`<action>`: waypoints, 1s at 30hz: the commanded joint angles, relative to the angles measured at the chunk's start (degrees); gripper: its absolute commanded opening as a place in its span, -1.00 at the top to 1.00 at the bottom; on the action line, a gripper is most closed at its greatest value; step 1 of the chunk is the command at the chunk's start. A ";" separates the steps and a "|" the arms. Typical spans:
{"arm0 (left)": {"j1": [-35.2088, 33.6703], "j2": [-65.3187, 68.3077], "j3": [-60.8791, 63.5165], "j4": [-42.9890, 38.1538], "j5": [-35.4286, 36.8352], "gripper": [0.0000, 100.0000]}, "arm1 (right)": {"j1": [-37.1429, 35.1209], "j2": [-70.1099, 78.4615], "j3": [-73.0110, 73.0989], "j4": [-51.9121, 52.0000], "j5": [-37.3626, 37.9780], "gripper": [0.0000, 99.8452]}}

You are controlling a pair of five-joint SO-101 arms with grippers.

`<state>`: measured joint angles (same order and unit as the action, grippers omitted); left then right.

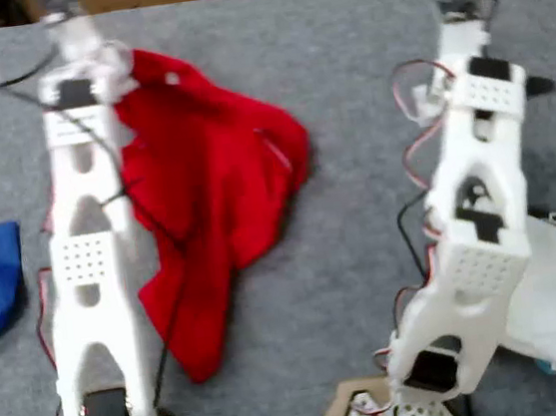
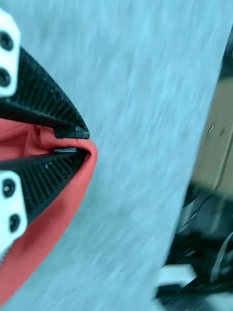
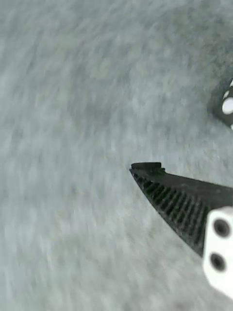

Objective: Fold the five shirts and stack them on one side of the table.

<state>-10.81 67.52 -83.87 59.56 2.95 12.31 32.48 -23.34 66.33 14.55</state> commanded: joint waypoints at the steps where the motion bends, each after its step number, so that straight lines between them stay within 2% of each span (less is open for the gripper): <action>1: -6.42 -1.19 -4.04 0.88 0.00 0.96 | -6.90 -1.54 -7.69 5.98 3.25 -0.38; 7: -14.86 -1.19 -4.04 4.66 -0.09 0.96 | -19.65 -1.19 -17.27 17.67 4.22 -0.38; 14: -24.18 -1.10 -7.21 5.89 0.26 0.95 | -36.53 -1.19 -18.77 27.34 8.97 -0.38; 17: -28.04 -0.92 -7.56 6.68 0.09 0.95 | -40.57 -0.22 -19.30 28.92 10.11 -0.38; 20: -29.71 -0.66 -7.65 10.99 -0.09 0.93 | -43.65 1.36 -19.30 28.75 10.73 -0.38; 22: -29.80 -0.57 -7.30 15.47 -0.18 0.83 | -45.58 2.77 -19.38 28.04 10.46 -0.38; 27: -28.84 -0.57 -7.74 29.54 -4.31 0.43 | -48.75 7.16 -24.48 28.40 10.29 -0.38; 30: -28.48 -1.19 -8.26 33.85 -4.75 0.42 | -49.45 9.98 -30.29 29.01 10.29 -0.38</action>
<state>-40.09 67.60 -88.35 89.36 -0.75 -35.87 41.54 -47.08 94.99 24.75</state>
